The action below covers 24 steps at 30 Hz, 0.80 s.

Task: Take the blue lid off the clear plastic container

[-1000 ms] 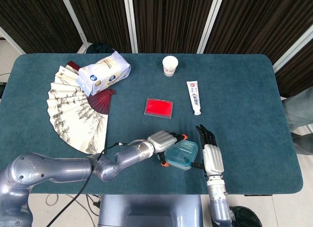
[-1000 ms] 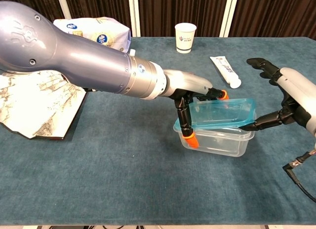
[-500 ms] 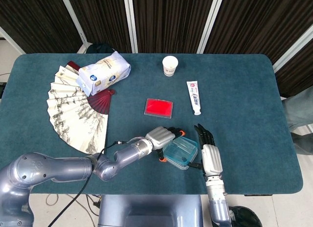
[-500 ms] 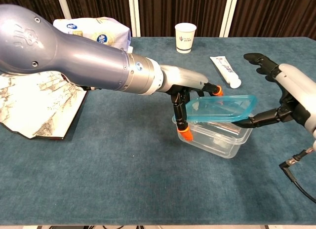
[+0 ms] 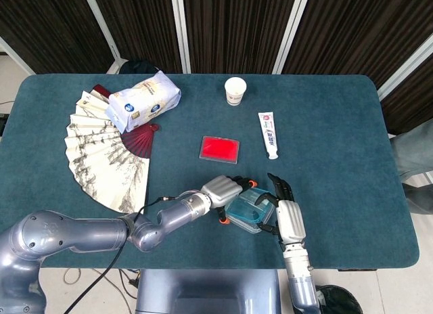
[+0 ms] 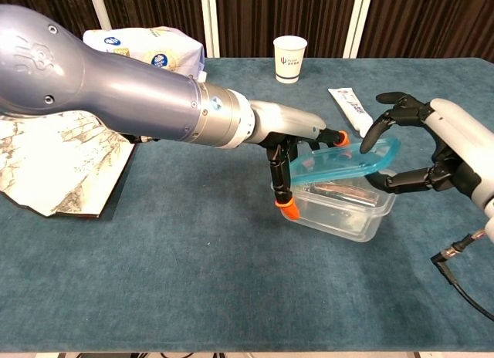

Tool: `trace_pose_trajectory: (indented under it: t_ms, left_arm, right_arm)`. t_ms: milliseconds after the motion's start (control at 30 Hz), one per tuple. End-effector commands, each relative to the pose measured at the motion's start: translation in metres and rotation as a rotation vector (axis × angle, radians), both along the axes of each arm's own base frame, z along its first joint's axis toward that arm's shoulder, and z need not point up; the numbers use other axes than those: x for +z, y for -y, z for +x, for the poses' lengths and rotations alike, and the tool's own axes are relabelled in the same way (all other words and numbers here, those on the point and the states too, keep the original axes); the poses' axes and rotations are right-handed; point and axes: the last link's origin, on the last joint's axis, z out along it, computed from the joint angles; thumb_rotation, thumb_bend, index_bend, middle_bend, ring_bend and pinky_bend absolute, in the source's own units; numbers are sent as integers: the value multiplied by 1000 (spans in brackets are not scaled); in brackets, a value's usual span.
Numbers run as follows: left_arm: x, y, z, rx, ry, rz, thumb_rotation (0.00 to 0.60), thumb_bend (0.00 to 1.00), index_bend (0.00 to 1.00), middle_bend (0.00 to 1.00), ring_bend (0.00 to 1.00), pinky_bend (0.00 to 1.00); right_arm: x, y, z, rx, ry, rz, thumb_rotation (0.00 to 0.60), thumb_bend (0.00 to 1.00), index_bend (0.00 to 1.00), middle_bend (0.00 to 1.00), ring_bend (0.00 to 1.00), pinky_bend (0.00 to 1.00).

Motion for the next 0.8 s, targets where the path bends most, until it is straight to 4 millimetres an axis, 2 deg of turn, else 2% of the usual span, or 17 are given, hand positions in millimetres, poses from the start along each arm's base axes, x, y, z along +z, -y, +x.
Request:
trace_pose_trajectory:
  t_ms: [33, 233, 467, 633, 800]
  left_arm:
    - [1, 0, -1, 0, 1, 1, 600, 0, 0, 0, 41, 198]
    - [7, 0, -3, 5, 13, 3, 600, 0, 0, 0, 41, 197]
    - [19, -4, -3, 17, 46, 20, 600, 0, 0, 0, 41, 198]
    - [36, -10, 2, 26, 102, 50, 600, 0, 0, 0, 41, 197]
    - [61, -24, 3, 31, 162, 127, 600, 0, 0, 0, 41, 197]
  right_arm:
    - [0, 0, 0, -1, -2, 3, 600, 510, 558, 104, 0, 0]
    - [-1, 1, 1, -5, -3, 3, 600, 568, 575, 106, 0, 0]
    - [0, 3, 1, -3, -6, -10, 600, 573, 589, 108, 0, 0]
    - [6, 11, 4, 0, 11, -48, 600, 574, 599, 112, 0, 0]
    - [19, 24, 11, 4, 38, -104, 600, 574, 605, 114, 0, 0]
